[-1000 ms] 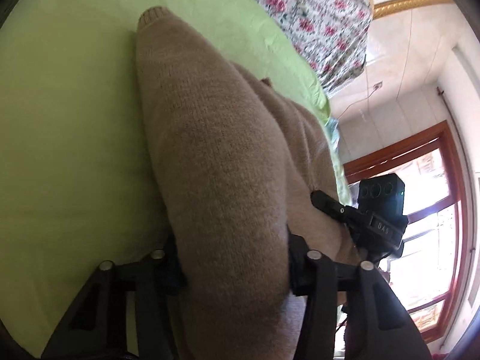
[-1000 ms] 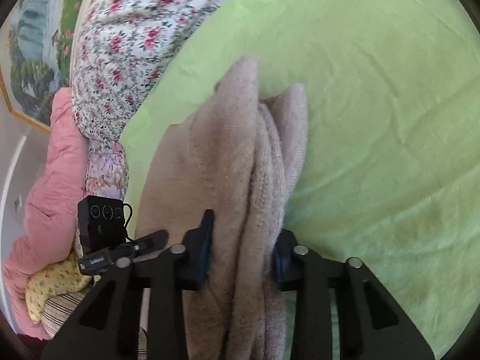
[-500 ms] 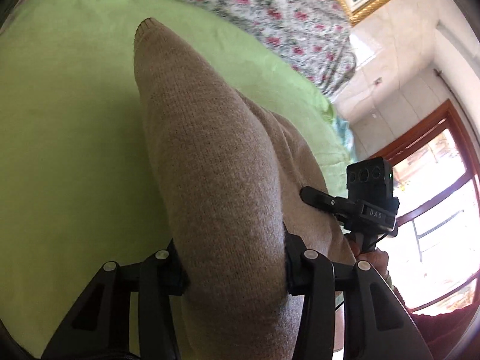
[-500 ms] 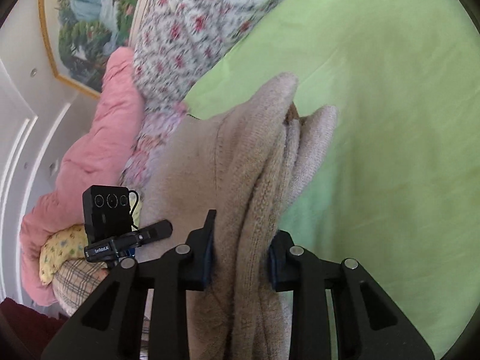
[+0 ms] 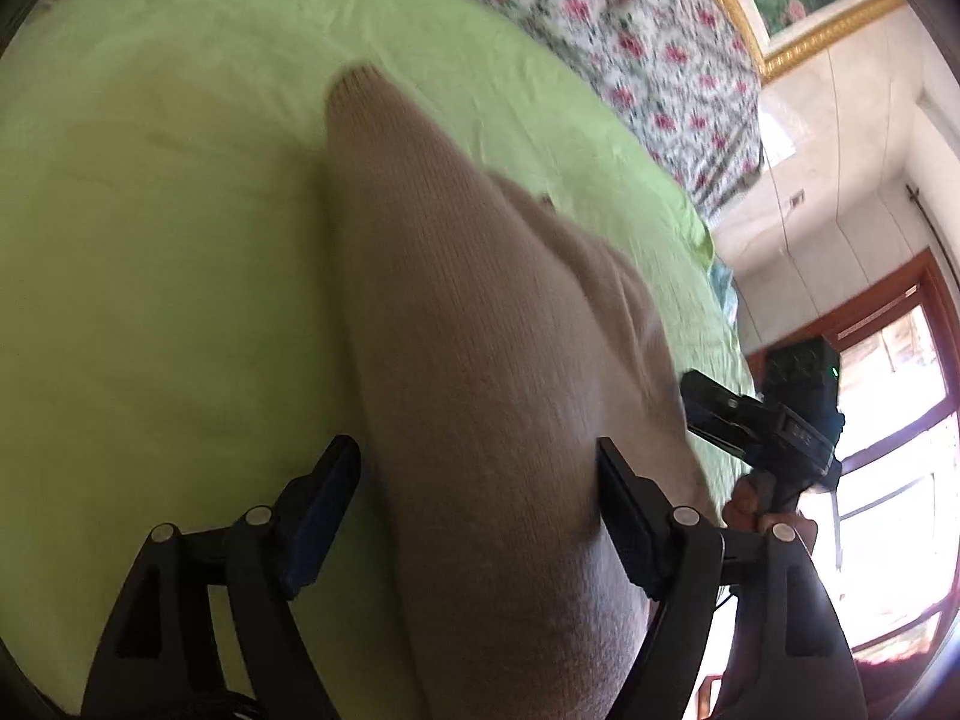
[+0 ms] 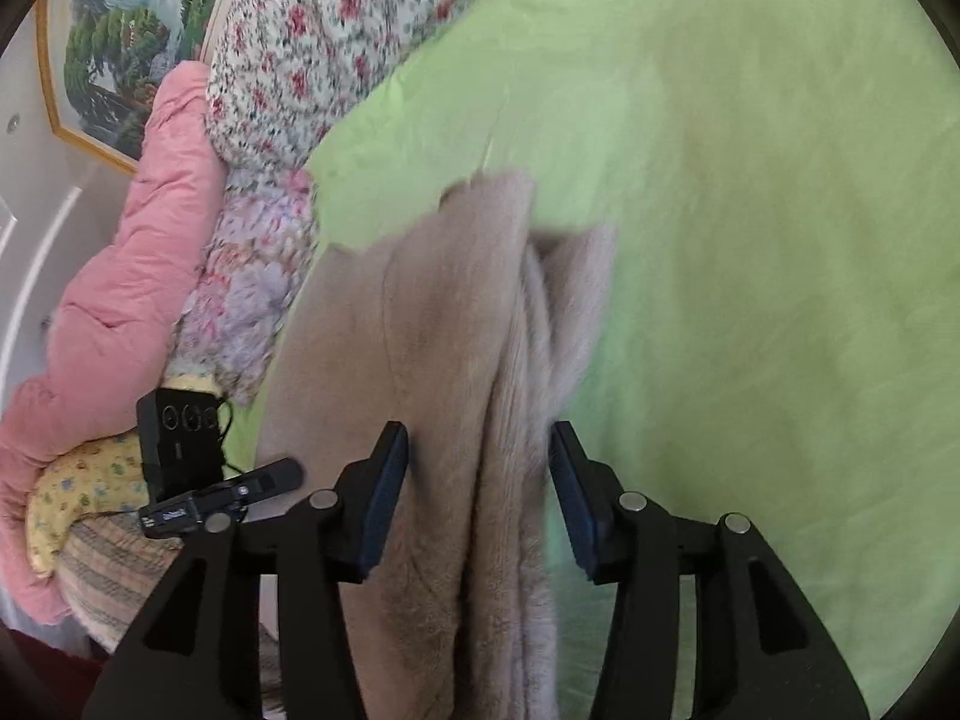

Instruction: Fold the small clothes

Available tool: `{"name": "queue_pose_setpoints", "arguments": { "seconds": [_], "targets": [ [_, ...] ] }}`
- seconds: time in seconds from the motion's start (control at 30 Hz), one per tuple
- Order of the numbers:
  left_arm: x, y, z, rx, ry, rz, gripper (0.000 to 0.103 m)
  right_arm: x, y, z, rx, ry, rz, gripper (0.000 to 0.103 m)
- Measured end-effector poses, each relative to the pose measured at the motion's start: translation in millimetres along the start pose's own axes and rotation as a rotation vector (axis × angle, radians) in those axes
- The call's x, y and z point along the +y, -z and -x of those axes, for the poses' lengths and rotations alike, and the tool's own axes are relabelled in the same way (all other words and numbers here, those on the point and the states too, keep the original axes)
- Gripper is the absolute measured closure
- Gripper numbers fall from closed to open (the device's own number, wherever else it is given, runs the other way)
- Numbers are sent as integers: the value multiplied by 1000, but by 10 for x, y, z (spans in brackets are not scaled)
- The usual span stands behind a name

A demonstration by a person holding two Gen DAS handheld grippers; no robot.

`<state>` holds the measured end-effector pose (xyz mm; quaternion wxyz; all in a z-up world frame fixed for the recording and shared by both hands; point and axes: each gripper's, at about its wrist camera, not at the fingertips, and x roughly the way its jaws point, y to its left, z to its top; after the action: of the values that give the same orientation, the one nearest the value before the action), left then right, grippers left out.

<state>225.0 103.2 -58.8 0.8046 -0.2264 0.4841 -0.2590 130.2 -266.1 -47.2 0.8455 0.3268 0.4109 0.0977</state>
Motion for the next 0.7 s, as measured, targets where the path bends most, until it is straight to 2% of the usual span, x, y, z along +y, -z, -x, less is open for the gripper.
{"name": "queue_pose_setpoints", "arguments": {
  "seconds": [0.1, 0.23, 0.27, 0.3, 0.33, 0.37, 0.43, 0.47, 0.5, 0.57, 0.67, 0.7],
  "targets": [
    [124, -211, 15, -31, -8, 53, 20, 65, -158, 61, -36, -6, 12, 53],
    [325, -449, -111, -40, -30, 151, 20, 71, -352, -158, -37, 32, 12, 55],
    [405, -516, -172, -38, -32, 185, 20, 77, -384, -224, -32, 26, 8, 59],
    [465, -555, -214, -41, -29, 204, 20, 92, -408, -280, -27, 26, 13, 71],
    [498, -607, -266, -49, -20, 218, 25, 126, -421, -331, -22, 32, 23, 83],
    [538, -652, -252, -61, -27, 217, 28, 146, -433, -378, -16, 37, 34, 89],
    [467, -717, -227, -64, -64, 171, 65, 157, -441, -319, -42, 38, 40, 93],
    [408, -737, -246, -56, -59, 152, 70, 146, -435, -201, -86, 21, 35, 93],
    [290, -759, -276, -56, -71, 123, 71, 114, -423, -113, -112, 15, 27, 93],
    [75, -760, -337, -64, -144, 36, 76, 4, -359, 43, -150, 48, 6, 94],
    [-55, -714, -480, -41, -266, -55, 78, -197, -283, -67, -105, 66, -42, 94],
    [-53, -704, -485, -41, -279, -63, 78, -246, -269, -155, -81, 60, -51, 94]
  ]
}}
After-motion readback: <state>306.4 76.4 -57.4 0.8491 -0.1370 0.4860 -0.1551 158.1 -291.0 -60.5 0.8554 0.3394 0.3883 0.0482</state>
